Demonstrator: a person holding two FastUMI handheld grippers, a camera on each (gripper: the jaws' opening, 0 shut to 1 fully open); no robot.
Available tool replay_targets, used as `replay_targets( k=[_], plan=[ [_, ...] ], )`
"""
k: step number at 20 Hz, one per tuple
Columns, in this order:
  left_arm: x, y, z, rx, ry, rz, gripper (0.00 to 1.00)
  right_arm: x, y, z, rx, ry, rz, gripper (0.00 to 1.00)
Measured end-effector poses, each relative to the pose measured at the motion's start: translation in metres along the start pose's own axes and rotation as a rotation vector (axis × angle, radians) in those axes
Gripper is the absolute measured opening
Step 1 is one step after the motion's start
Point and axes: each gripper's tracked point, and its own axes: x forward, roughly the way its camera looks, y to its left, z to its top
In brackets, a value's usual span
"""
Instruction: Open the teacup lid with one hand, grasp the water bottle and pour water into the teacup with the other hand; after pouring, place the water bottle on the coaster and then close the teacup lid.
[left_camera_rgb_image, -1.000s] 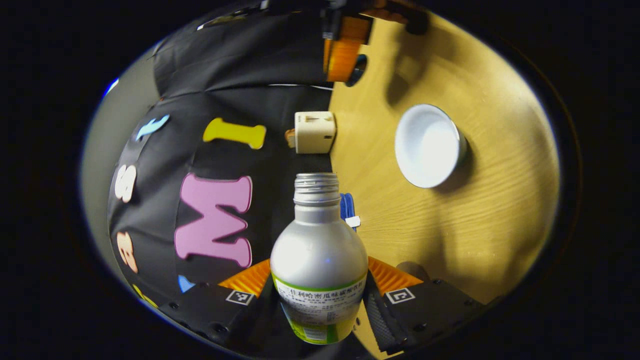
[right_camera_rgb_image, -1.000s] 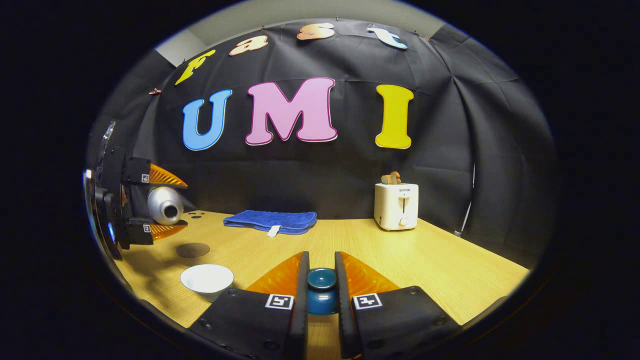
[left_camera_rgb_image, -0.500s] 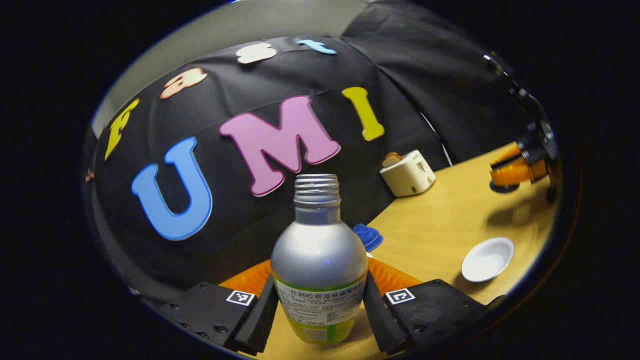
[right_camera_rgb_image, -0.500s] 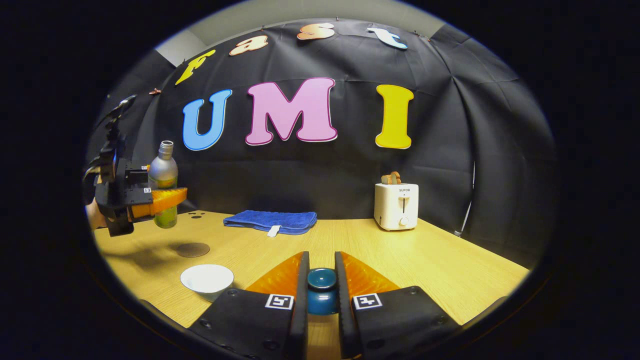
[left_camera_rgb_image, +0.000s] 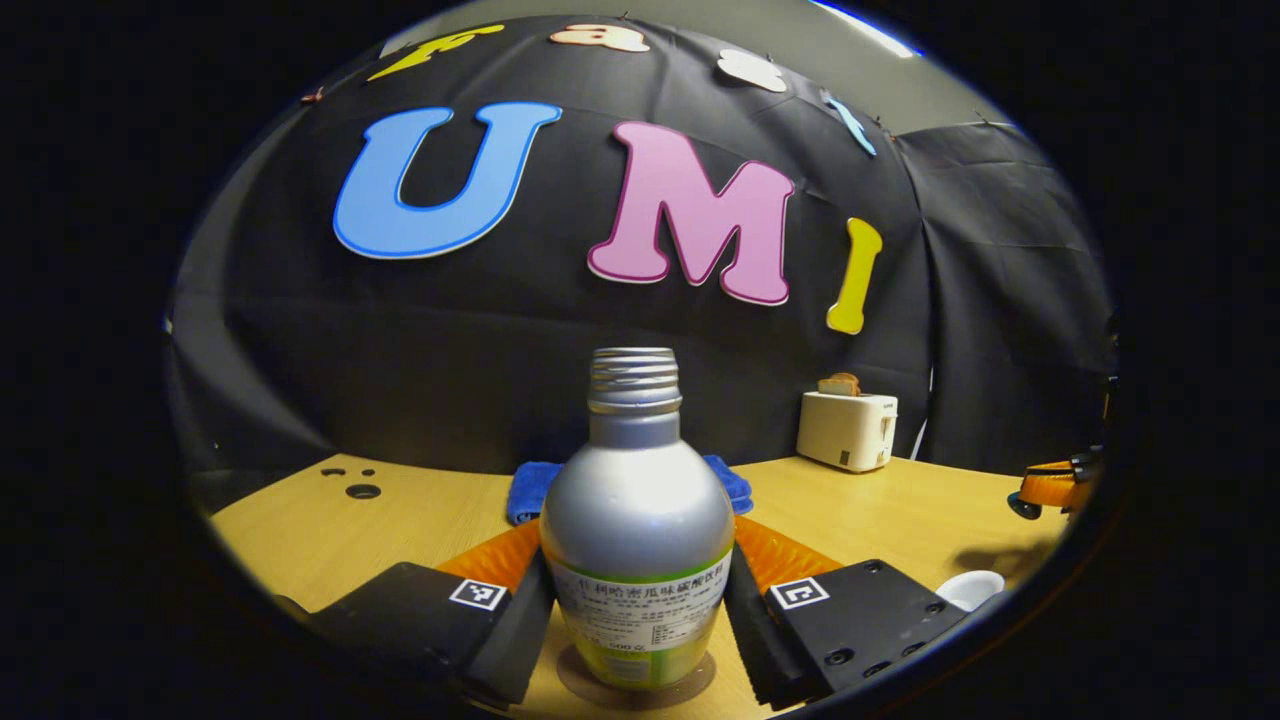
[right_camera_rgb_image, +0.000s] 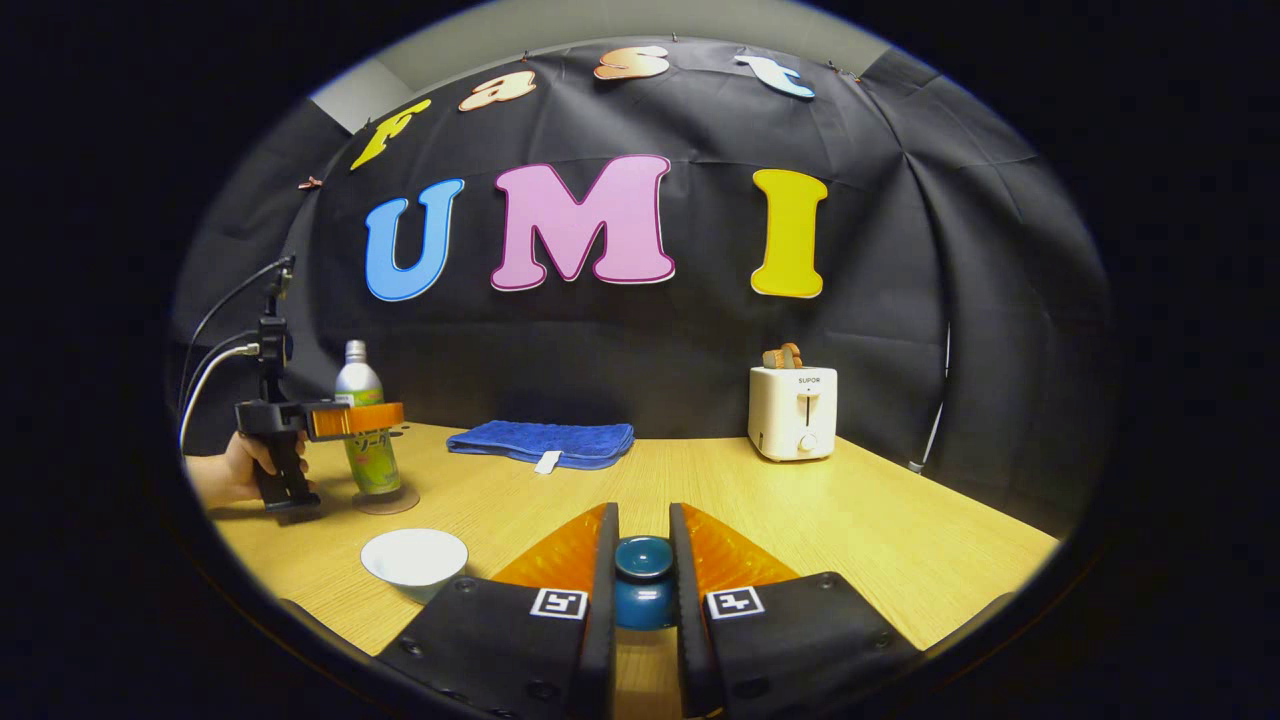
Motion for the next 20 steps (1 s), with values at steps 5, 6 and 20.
replay_targets(
  k=[5, 6, 20],
  plan=[
    [0.003, 0.000, -0.003, 0.034, 0.007, -0.020, 0.81, 0.000, 0.000, 0.000, 0.000, 0.000, 0.000, 0.29],
    [0.003, 0.001, -0.002, 0.044, 0.002, -0.021, 0.82, 0.000, 0.000, 0.000, 0.000, 0.000, 0.000, 0.29],
    [-0.066, -0.003, -0.016, 0.050, 0.041, 0.001, 0.99, 0.000, 0.000, 0.001, 0.000, 0.000, 0.000, 0.29]
  ],
)
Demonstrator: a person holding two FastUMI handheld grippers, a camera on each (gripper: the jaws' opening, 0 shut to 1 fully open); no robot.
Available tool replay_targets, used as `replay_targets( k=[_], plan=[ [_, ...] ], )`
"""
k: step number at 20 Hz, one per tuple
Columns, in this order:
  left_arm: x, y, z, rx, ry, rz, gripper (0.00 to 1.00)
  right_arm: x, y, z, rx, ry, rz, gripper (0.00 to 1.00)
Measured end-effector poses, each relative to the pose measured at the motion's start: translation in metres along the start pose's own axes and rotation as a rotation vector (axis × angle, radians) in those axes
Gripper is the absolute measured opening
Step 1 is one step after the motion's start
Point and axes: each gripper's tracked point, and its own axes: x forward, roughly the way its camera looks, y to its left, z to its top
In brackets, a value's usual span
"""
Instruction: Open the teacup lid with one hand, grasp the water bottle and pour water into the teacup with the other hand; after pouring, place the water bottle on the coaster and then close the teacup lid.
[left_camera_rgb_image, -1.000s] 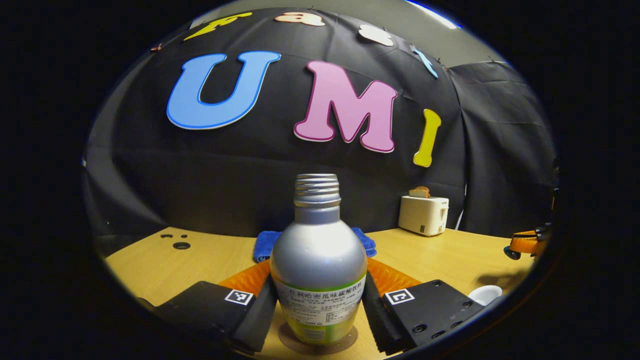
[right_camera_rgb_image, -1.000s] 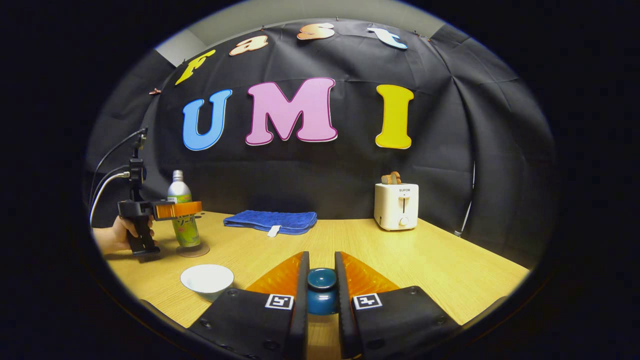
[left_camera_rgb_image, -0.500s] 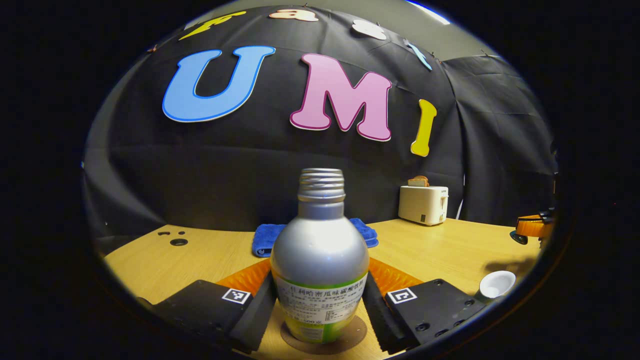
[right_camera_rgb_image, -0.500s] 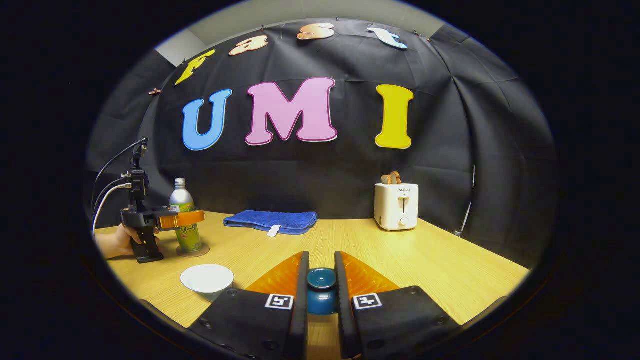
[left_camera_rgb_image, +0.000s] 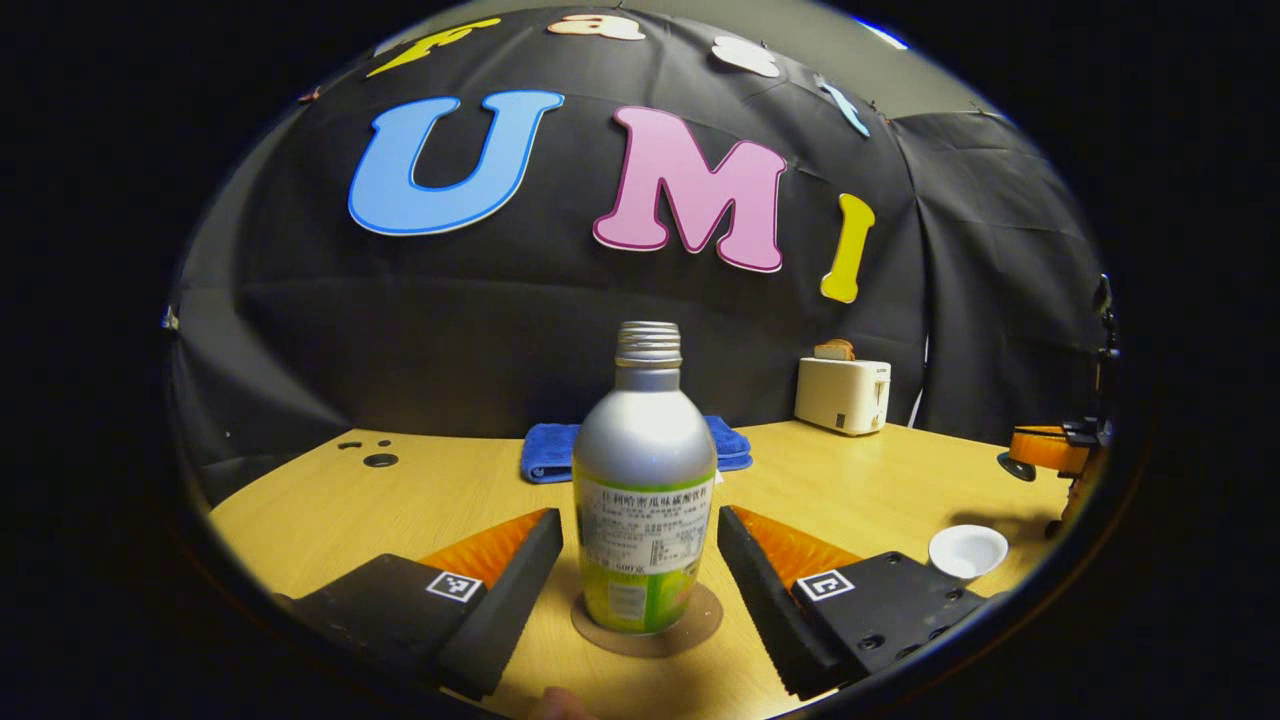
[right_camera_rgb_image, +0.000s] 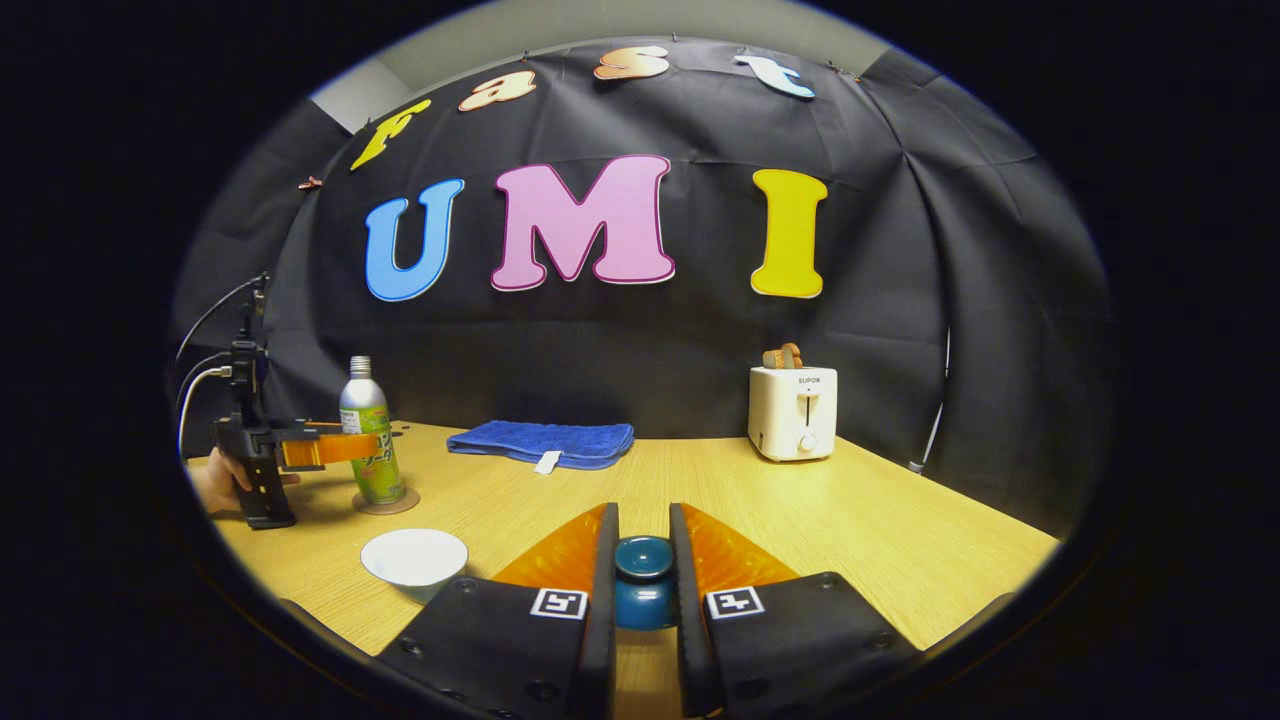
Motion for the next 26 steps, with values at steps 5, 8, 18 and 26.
replay_targets(
  k=[5, 8, 18, 26],
  plan=[
    [-0.050, 0.000, 0.001, 0.015, -0.049, 0.043, 0.98, 0.000, 0.000, 0.000, 0.000, 0.000, 0.000, 0.29],
    [-0.067, 0.005, 0.000, 0.014, -0.047, 0.067, 0.98, -0.001, 0.002, 0.000, 0.001, 0.000, -0.005, 0.29],
    [-0.078, 0.006, -0.002, 0.013, -0.044, 0.072, 0.98, 0.003, 0.152, -0.006, 0.018, 0.068, 0.271, 0.29],
    [-0.077, 0.003, -0.001, 0.014, -0.044, 0.051, 0.98, 0.017, 0.172, -0.027, -0.081, 0.146, 0.287, 0.29]
  ],
)
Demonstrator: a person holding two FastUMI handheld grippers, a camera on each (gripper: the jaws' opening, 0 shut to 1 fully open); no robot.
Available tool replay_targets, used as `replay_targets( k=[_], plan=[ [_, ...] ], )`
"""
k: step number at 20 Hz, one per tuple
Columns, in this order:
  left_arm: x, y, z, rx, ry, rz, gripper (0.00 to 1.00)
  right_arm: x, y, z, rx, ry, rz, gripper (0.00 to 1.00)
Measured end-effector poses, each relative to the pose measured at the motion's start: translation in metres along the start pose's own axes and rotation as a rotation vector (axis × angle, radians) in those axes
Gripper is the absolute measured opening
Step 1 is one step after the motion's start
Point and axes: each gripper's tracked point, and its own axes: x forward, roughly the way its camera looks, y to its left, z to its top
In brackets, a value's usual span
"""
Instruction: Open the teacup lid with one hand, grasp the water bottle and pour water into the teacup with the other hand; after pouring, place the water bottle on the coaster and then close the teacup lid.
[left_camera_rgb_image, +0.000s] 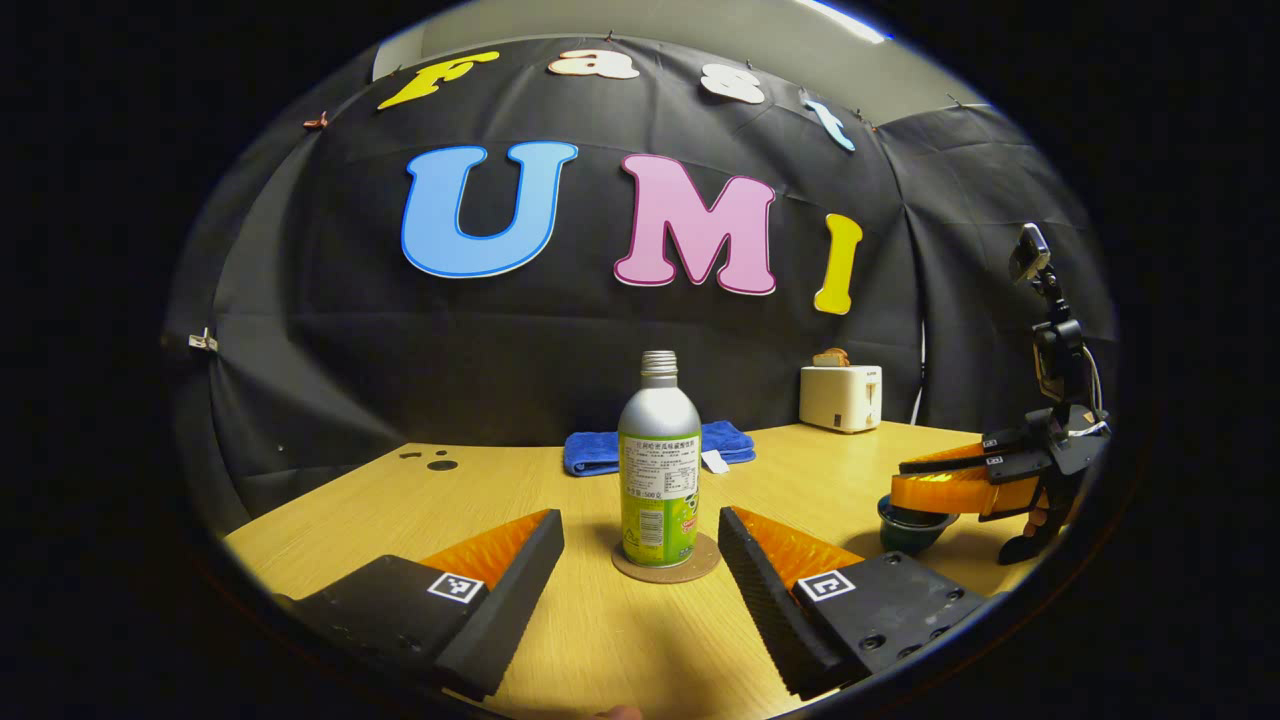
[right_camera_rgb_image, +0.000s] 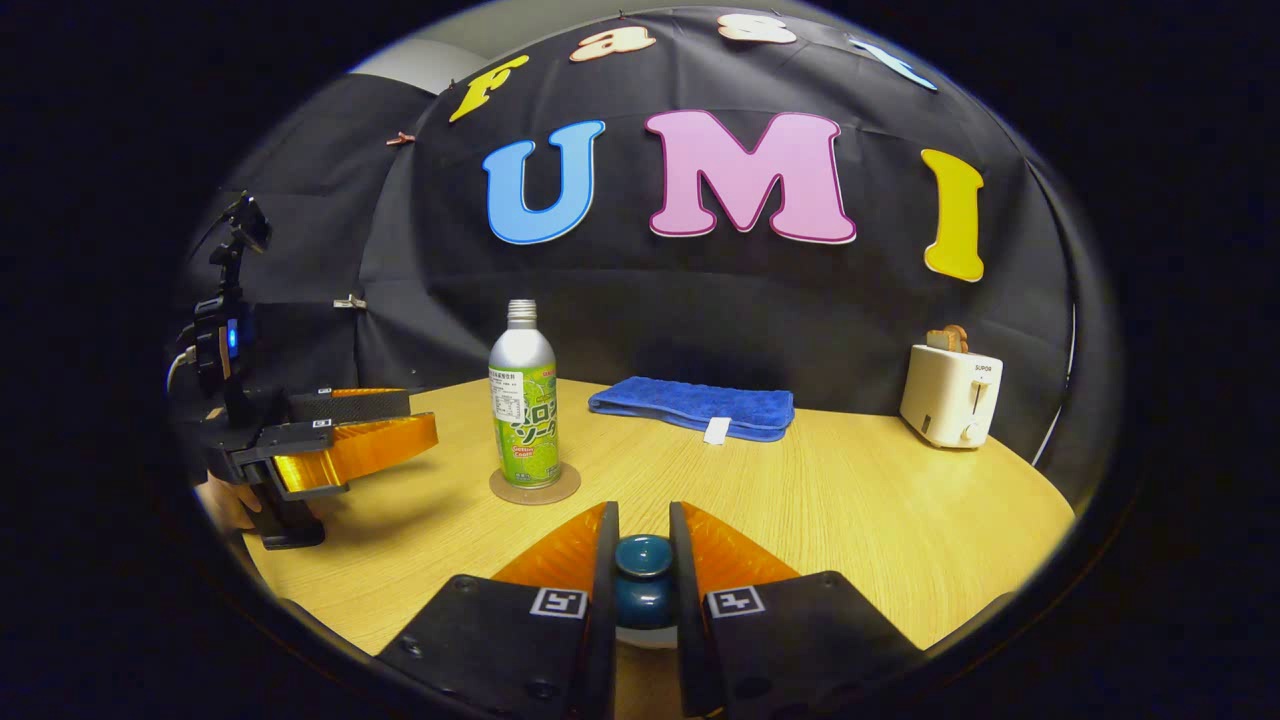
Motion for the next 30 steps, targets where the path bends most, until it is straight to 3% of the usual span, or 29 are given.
replay_targets(
  k=[3, 4, 5, 9, 11, 12, 17, 18, 22, 23, 28, 30],
  plan=[
    [0.001, 0.001, -0.001, 0.000, 0.001, -0.001, 0.98, 0.001, -0.006, -0.003, 0.009, 0.014, -0.016, 0.29],
    [0.002, 0.002, -0.001, 0.000, 0.000, 0.000, 0.99, 0.001, -0.008, -0.004, 0.012, 0.018, -0.025, 0.34],
    [0.002, 0.002, -0.001, 0.000, 0.000, 0.000, 0.98, 0.001, -0.010, -0.004, 0.017, 0.023, -0.029, 0.29],
    [0.002, 0.004, -0.002, 0.000, 0.000, 0.011, 0.98, 0.004, -0.011, -0.012, 0.031, 0.070, -0.037, 0.29],
    [0.002, 0.004, -0.002, 0.000, 0.000, 0.011, 0.98, 0.004, -0.011, -0.012, 0.022, 0.075, -0.038, 0.35],
    [0.002, 0.004, -0.002, 0.000, 0.000, 0.011, 0.98, 0.002, -0.011, -0.011, 0.018, 0.080, -0.040, 0.31],
    [0.001, 0.012, -0.003, -0.001, 0.002, 0.062, 0.98, -0.009, -0.012, -0.009, 0.041, 0.059, -0.054, 0.33],
    [0.000, 0.013, -0.003, -0.001, 0.003, 0.074, 0.98, -0.012, -0.013, -0.005, 0.047, 0.030, -0.060, 0.52],
    [-0.008, 0.011, -0.002, -0.003, 0.003, 0.123, 0.98, -0.029, -0.017, 0.016, 0.060, -0.116, -0.080, 0.82],
    [-0.010, 0.006, -0.002, -0.003, 0.003, 0.127, 0.98, -0.034, -0.019, 0.023, 0.066, -0.161, -0.086, 0.86],
    [-0.011, -0.023, -0.001, -0.002, 0.001, 0.108, 0.98, -0.035, -0.030, 0.017, 0.070, -0.149, -0.140, 0.97],
    [-0.009, -0.032, -0.001, -0.003, 0.001, 0.107, 0.99, -0.036, -0.036, 0.016, 0.073, -0.150, -0.169, 0.98]
  ],
)
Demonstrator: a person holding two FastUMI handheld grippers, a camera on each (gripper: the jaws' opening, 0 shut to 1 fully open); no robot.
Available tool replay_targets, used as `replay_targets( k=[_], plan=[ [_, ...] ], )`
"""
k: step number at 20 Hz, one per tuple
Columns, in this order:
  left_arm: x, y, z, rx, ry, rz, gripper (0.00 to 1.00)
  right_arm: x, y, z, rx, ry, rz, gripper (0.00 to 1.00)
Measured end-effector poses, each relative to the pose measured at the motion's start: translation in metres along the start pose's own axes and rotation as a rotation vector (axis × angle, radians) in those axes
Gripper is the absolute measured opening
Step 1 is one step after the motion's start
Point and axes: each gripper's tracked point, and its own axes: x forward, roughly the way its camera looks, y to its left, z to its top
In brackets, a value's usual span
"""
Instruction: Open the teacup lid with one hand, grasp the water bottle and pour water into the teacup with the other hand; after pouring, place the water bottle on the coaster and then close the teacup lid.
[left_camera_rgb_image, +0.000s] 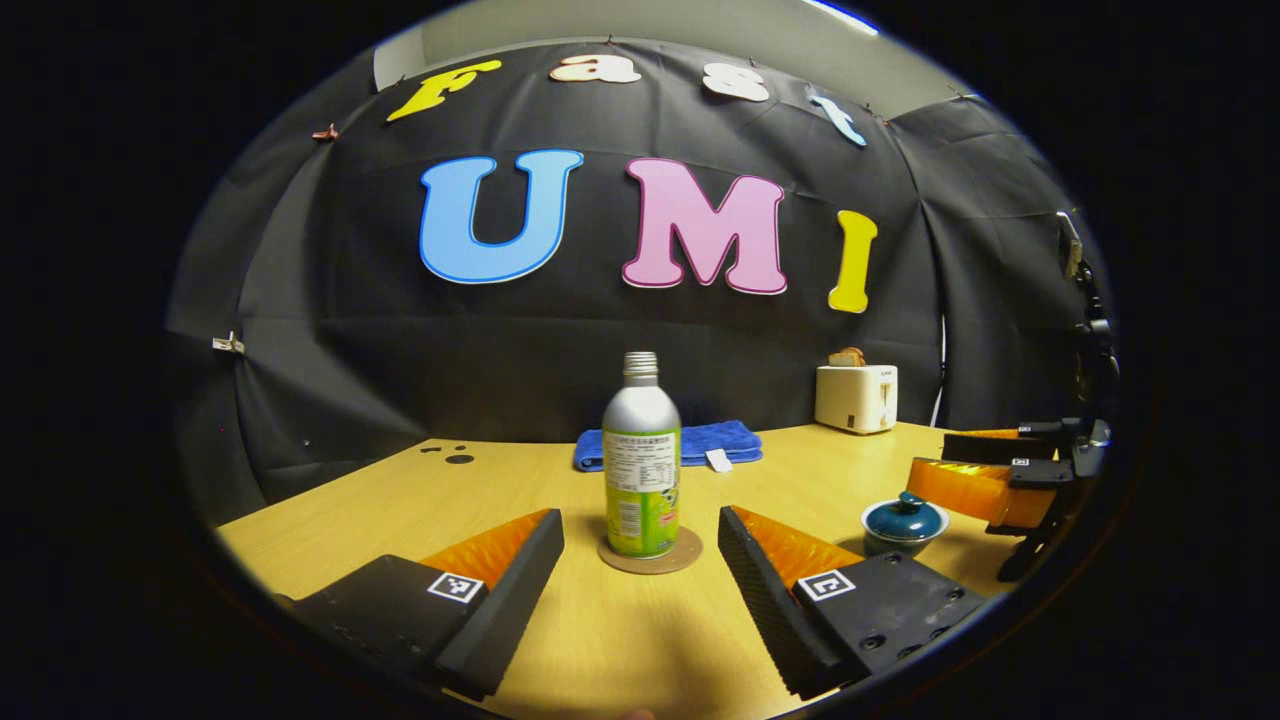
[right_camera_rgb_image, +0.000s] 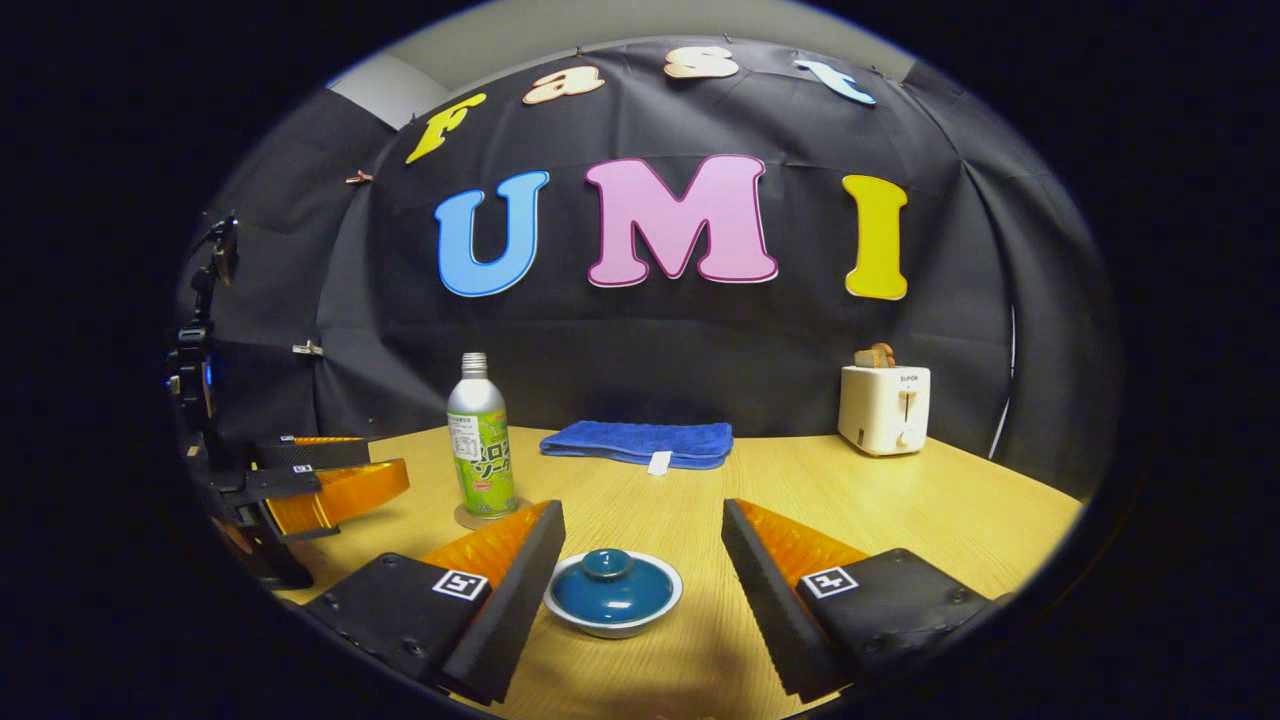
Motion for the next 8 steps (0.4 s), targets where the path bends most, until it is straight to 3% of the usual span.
replay_targets(
  k=[8],
  plan=[
    [0.001, 0.007, 0.000, -0.002, 0.001, 0.111, 0.98, 0.000, -0.017, 0.000, -0.003, -0.003, -0.091, 0.98]
  ],
)
